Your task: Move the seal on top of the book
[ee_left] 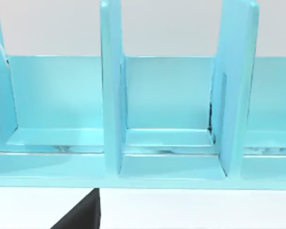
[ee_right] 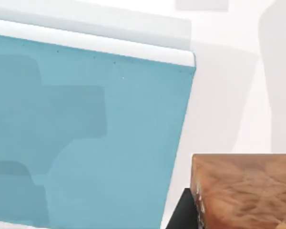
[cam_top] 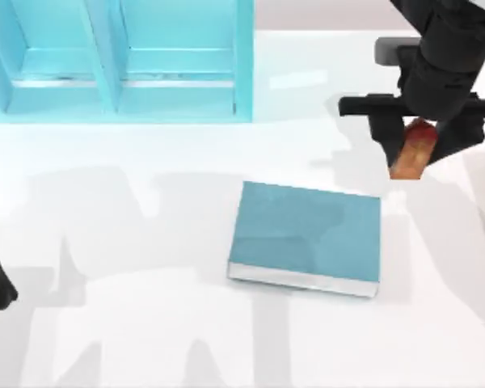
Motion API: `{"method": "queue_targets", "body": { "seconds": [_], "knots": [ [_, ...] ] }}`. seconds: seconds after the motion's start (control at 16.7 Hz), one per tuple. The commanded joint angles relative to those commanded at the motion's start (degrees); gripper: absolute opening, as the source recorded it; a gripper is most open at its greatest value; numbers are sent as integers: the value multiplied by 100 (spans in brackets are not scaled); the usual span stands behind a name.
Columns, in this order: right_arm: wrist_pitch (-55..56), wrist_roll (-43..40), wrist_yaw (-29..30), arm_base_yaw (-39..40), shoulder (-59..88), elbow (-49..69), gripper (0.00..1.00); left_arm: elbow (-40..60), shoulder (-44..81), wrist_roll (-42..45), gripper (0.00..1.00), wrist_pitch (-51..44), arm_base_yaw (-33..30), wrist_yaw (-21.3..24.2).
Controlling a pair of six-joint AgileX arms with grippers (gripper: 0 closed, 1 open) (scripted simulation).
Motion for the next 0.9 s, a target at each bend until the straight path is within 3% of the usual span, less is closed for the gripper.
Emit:
{"method": "queue_targets", "body": {
  "seconds": [0.3,0.9],
  "knots": [
    [348,1335,104,1243,808,327,0,0,0,0,100,0,0,0],
    [277,1459,127,1364,895,440,0,0,0,0,100,0,0,0]
  ]
}}
